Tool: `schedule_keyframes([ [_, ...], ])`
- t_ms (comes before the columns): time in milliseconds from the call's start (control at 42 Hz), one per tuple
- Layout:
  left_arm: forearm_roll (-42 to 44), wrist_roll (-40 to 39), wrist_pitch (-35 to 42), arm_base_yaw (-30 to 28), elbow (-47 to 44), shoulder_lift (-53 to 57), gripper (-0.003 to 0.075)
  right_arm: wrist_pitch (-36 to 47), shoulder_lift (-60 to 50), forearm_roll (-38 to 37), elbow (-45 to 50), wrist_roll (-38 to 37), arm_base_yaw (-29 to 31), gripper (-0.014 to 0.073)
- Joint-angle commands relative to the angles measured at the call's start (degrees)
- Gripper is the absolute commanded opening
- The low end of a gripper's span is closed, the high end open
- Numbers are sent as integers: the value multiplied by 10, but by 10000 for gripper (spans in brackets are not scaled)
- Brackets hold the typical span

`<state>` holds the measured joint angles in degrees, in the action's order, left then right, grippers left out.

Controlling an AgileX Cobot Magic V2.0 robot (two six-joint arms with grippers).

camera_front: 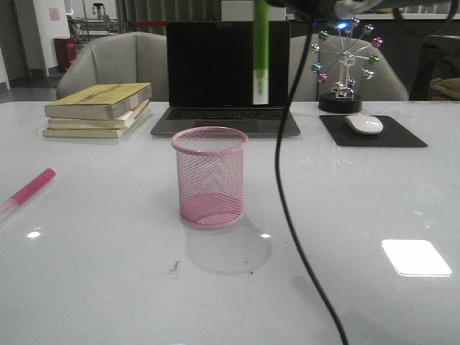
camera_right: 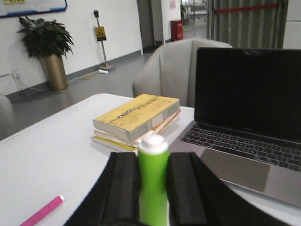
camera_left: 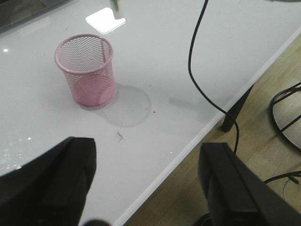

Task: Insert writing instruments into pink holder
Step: 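Carry the green marker over the pink holder and lower it in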

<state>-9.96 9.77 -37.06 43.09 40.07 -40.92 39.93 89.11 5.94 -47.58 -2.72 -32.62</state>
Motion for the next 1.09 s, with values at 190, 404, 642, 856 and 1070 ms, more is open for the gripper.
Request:
schedule_keyframes([
  [190, -9, 1, 41, 4, 16, -2, 509, 192, 88, -31, -13, 5, -28, 93],
  [404, -9, 1, 41, 4, 16, -2, 509, 227, 153, -53, -13, 5, -28, 204],
  [642, -9, 1, 41, 4, 16, -2, 509, 133, 146, -59, -14, 5, -28, 399],
  [856, -9, 1, 41, 4, 16, -2, 509, -30, 33, -59, -14, 7, -28, 399],
  [1070, -9, 1, 41, 4, 16, -2, 509, -292, -130, -59, -14, 14, -28, 398],
])
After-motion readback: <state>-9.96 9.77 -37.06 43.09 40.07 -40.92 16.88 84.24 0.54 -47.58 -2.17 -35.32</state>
